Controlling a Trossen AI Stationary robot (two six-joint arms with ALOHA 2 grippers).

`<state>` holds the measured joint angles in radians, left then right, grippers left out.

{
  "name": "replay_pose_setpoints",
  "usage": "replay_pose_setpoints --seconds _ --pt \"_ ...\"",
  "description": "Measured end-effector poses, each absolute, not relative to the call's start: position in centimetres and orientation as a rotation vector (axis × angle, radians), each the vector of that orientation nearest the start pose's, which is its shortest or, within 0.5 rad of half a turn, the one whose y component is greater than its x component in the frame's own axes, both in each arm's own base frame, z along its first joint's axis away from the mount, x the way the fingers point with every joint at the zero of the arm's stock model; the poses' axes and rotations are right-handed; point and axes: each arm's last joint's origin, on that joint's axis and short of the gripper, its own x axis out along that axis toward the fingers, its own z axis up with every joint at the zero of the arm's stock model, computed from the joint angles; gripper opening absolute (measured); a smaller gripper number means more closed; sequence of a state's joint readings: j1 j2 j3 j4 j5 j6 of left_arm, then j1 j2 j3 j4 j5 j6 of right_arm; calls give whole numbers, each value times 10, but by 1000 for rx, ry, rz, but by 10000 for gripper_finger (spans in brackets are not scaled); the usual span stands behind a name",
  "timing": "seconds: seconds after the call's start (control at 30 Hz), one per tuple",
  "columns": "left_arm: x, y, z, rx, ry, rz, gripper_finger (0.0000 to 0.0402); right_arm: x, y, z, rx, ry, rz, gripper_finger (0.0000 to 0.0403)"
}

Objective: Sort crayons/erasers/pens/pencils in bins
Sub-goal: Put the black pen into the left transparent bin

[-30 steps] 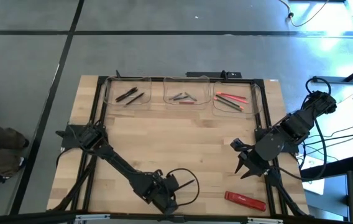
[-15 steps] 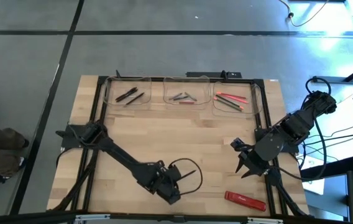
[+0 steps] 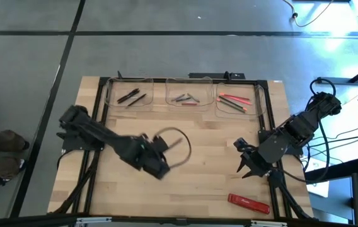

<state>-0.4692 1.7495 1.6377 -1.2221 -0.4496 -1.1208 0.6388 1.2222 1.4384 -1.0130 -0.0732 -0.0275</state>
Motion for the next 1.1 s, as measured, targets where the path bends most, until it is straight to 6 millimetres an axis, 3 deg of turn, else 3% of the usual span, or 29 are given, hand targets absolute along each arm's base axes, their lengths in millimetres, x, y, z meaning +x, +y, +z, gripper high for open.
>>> replay_pose_setpoints --seconds 0.3,0.57,0.87,1.1 --pt "265 -69 348 -395 1023 888 0 183 130 395 -336 723 455 116" --pt "252 -4 365 -454 1002 1039 0 187 123 397 -354 661 149 116" --pt "247 69 356 -544 1097 1187 0 188 121 398 -353 641 68 116" --pt "228 108 315 -544 1356 1196 0 188 121 399 -347 637 67 116"
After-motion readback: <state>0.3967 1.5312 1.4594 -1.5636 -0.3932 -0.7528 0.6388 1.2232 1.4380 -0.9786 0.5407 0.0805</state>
